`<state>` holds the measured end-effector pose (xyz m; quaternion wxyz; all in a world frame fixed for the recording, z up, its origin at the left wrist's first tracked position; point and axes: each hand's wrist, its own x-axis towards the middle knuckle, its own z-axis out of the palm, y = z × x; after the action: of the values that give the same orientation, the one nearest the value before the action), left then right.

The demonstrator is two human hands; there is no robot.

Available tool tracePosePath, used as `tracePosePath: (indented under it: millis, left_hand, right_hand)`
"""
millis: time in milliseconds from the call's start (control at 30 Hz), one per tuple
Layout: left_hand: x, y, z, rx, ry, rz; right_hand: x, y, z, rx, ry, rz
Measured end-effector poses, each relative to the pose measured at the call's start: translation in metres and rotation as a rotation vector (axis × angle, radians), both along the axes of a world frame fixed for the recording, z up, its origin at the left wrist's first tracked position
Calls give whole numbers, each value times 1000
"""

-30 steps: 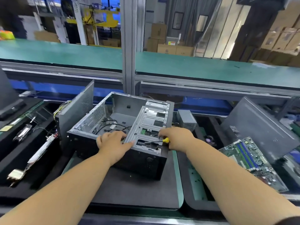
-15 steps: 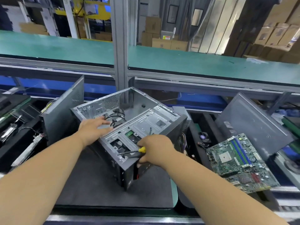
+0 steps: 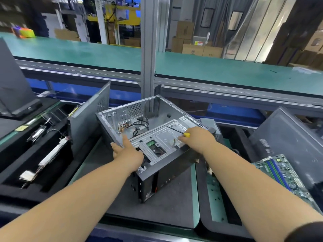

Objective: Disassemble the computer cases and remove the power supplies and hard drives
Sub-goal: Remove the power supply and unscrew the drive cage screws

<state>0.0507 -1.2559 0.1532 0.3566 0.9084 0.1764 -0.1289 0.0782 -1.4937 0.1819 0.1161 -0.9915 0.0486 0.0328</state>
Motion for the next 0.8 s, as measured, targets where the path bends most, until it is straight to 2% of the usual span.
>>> tracePosePath:
  millis: [67, 200, 367, 567, 800]
  left_hand:
    - [-1, -3, 1, 54, -19, -39]
    - [1, 5, 1, 96, -23, -115]
    - [15, 50, -2, 5, -125, -251]
    - [42, 94, 7, -75, -150, -405]
    - [74, 120, 2, -147, -194, -518]
  right_hand:
    - [2, -9, -6, -77, 3, -4]
    - [-7, -10, -13, -57, -41, 2]
    - [-26, 7, -15, -7, -45, 27]
    - [-47, 36, -14, 34, -20, 66]
    - [-46, 61, -1, 219, 65, -88]
